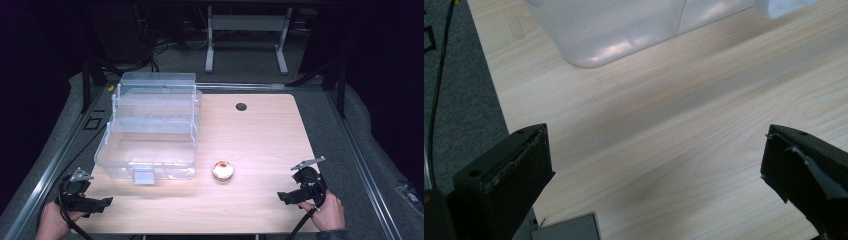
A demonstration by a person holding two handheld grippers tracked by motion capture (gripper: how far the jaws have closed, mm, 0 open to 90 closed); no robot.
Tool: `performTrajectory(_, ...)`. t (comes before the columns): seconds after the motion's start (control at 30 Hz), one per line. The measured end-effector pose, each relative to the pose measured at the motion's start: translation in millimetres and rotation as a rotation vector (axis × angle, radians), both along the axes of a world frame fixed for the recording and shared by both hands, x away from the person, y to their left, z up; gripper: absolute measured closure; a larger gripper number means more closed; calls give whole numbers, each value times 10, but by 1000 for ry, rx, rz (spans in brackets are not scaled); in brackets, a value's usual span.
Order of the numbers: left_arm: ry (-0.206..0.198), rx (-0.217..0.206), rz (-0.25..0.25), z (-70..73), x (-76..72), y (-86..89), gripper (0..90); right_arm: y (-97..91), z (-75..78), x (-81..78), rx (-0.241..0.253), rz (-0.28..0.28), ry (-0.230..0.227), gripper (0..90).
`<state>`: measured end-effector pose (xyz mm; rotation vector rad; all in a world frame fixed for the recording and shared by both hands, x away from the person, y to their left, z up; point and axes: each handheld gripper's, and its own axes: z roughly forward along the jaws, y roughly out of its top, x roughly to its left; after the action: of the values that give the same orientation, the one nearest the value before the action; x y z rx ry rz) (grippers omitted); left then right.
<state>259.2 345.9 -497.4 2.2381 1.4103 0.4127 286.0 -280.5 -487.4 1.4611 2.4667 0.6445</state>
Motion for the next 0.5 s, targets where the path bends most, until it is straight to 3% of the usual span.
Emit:
performTrajectory(0.23,9,3,-2,-23,-10,9,0,207,67,122,-2,54,1,21)
performTrajectory(0.5,15,-2,-7,-38,-12,5,0,462,99,266,-37,103,15,21)
